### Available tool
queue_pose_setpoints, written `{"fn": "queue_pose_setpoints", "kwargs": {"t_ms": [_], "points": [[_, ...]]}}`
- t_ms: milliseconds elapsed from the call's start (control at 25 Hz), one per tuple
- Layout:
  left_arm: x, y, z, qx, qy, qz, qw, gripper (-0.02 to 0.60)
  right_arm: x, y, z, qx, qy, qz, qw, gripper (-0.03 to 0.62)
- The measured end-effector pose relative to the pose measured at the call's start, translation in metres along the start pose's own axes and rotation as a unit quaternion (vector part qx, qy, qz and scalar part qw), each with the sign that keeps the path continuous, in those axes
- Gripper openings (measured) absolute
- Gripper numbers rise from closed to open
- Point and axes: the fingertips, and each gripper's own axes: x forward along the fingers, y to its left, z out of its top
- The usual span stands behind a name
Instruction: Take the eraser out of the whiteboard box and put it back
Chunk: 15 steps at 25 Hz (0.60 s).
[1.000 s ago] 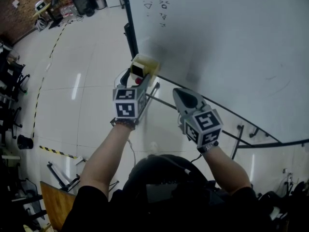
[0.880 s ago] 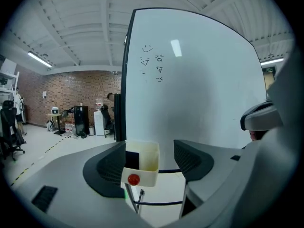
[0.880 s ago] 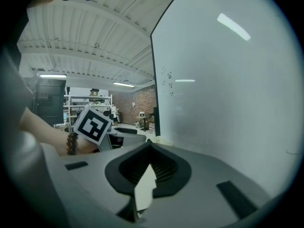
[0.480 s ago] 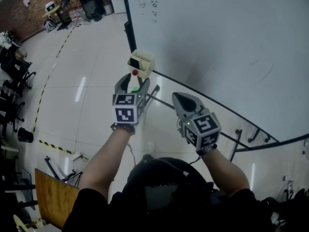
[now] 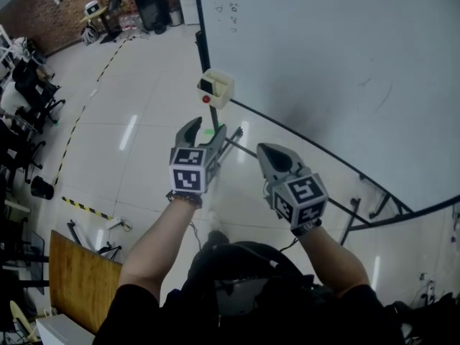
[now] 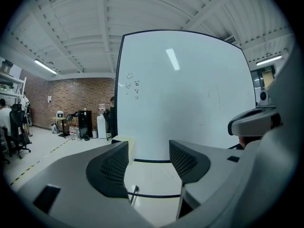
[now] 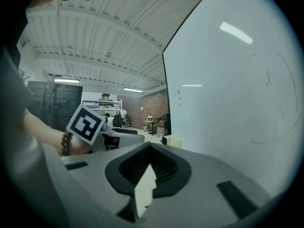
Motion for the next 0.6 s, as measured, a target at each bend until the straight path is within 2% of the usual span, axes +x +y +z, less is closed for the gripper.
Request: {"fn": "queue_pose_setpoints", "kwargs": {"t_ms": [80, 280, 600], "points": [[-0.011, -0.006, 0.002, 0.001, -0.003, 0.0, 1.0, 0.249, -0.007, 0.007, 0.001, 0.001, -0.002, 0.006, 1.0, 0.025], [-0.033, -0.02, 0.007, 0.002, -0.015, -0.016, 0.9998, 0.141, -0.016, 0.02, 0.003, 0.0, -0.011, 0.011, 1.0, 0.025], [-0.057, -0.023, 0.012, 0.006, -0.021, -0.046, 0.9987, 0.015, -0.009, 0.044, 0.013, 0.0, -0.025, 0.017, 1.0, 0.025]]}}
